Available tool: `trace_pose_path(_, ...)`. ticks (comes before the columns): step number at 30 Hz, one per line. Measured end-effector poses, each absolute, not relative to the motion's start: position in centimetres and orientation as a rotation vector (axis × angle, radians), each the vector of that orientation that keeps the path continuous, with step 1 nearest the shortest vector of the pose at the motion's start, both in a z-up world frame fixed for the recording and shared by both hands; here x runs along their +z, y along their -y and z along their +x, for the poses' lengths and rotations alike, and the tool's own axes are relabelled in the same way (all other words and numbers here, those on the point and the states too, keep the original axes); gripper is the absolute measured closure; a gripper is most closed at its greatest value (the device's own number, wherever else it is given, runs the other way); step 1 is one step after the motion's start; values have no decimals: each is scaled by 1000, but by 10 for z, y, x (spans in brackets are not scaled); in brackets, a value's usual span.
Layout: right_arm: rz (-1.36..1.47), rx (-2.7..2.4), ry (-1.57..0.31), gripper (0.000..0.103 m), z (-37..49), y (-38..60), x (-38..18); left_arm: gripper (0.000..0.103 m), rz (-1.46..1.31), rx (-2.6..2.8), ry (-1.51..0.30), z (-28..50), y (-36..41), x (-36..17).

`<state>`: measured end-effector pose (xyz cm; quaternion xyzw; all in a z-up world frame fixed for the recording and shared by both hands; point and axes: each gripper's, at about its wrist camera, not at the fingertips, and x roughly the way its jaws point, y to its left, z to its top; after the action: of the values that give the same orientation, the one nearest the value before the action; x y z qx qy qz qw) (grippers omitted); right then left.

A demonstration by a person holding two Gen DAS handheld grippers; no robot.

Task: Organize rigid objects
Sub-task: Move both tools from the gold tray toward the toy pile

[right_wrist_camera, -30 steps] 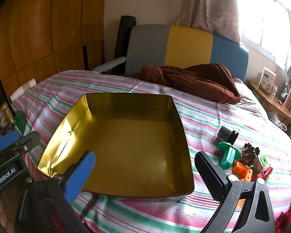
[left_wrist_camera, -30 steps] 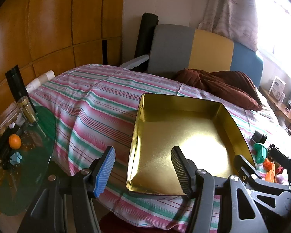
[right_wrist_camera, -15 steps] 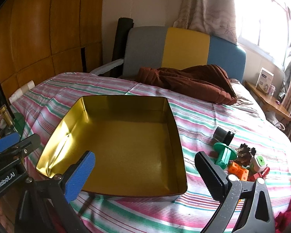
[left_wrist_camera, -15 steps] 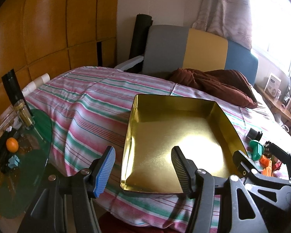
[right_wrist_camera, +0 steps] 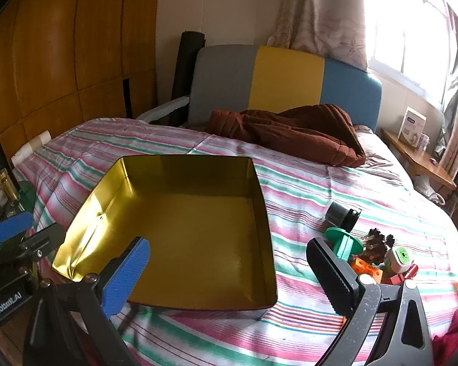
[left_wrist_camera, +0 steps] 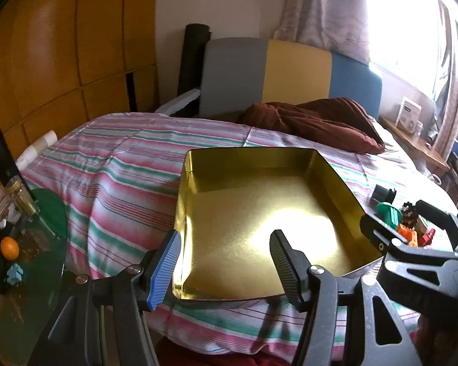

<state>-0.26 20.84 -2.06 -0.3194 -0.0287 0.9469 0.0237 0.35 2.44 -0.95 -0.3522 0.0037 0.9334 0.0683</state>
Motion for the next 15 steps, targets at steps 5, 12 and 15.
trace_pose_path(5,-984,2923,86,0,-2,-216,-19,42,-1085,2708,4,1,-32,-8)
trace_pose_path(12,-1007,2887,34,0,-1,-251,-11,42,-1013,2687,-95,1,-56,-1)
trace_pose_path(15,-1042,2846,-28,0,0,-280,-8,42,-997,2633,-154,-4,-73,1)
